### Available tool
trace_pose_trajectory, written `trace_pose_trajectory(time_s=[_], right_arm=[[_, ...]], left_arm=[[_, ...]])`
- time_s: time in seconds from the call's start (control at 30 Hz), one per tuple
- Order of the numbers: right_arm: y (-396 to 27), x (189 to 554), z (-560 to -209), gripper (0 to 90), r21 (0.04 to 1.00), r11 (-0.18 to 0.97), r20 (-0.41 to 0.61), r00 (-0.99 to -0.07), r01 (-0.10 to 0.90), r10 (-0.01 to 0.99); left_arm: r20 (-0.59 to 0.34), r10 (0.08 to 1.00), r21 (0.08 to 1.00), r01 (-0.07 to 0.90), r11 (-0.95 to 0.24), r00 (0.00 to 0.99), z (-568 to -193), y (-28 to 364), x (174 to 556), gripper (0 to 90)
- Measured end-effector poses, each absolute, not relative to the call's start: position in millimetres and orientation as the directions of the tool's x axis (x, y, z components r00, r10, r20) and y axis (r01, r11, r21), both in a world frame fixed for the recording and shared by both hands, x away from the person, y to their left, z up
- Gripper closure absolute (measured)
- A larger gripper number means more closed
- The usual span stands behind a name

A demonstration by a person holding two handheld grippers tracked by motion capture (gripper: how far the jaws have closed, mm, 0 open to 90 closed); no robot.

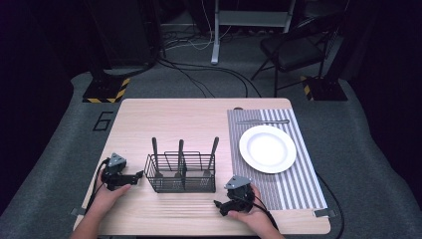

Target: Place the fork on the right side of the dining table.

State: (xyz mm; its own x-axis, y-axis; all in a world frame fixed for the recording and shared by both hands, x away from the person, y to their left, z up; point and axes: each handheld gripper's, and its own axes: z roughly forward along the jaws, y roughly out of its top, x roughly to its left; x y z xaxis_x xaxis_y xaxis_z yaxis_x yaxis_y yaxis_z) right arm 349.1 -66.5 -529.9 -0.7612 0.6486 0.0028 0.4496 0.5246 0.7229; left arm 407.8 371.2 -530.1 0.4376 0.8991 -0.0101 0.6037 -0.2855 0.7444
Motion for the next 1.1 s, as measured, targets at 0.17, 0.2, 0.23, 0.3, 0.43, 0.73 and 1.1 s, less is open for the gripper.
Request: trace_pose_trajectory(time_s=[0.17, 0.2, 0.23, 0.3, 0.43, 0.73, 1.1], right_arm=[[-66.6, 349.1, -529.8, 5.3, 0.722, 0.526, 0.003, -0.762, 0.449, 0.647], [-66.6, 349.1, -529.9, 5.3, 0.722, 0.526, 0.003, -0.762, 0.45, 0.648], [-66.6, 349.1, -529.9, 5.3, 0.722, 0.526, 0.003, -0.762, 0.45, 0.648], [-66.6, 349.1, -529.9, 5.3, 0.722, 0.526, 0.003, -0.762, 0.449, 0.648], [-66.5, 349.0, -529.8, 5.3, 0.722, 0.525, 0.003, -0.761, 0.45, 0.648], [-66.4, 348.8, -529.7, 5.4, 0.722, 0.525, 0.001, -0.759, 0.451, 0.651], [-67.8, 347.7, -529.0, 13.7, 0.734, 0.508, 0.006, -0.752, 0.451, 0.659]], left_arm=[[-0.01, 0.899, 0.744, 0.604, -0.286, 0.438, -530.1, 371.2, 407.8, 13.7], [-0.01, 0.899, 0.745, 0.604, -0.285, 0.437, -530.1, 371.2, 407.8, 13.7], [-0.01, 0.899, 0.744, 0.604, -0.285, 0.438, -530.1, 371.2, 407.8, 13.7], [-0.01, 0.899, 0.744, 0.604, -0.286, 0.438, -530.1, 371.2, 407.8, 13.7], [-0.01, 0.899, 0.746, 0.602, -0.286, 0.439, -530.1, 371.2, 407.4, 13.7], [-0.013, 0.898, 0.746, 0.603, -0.285, 0.44, -530.0, 371.5, 407.1, 13.8], [-0.014, 0.897, 0.746, 0.603, -0.284, 0.441, -530.1, 371.5, 407.3, 13.8]])
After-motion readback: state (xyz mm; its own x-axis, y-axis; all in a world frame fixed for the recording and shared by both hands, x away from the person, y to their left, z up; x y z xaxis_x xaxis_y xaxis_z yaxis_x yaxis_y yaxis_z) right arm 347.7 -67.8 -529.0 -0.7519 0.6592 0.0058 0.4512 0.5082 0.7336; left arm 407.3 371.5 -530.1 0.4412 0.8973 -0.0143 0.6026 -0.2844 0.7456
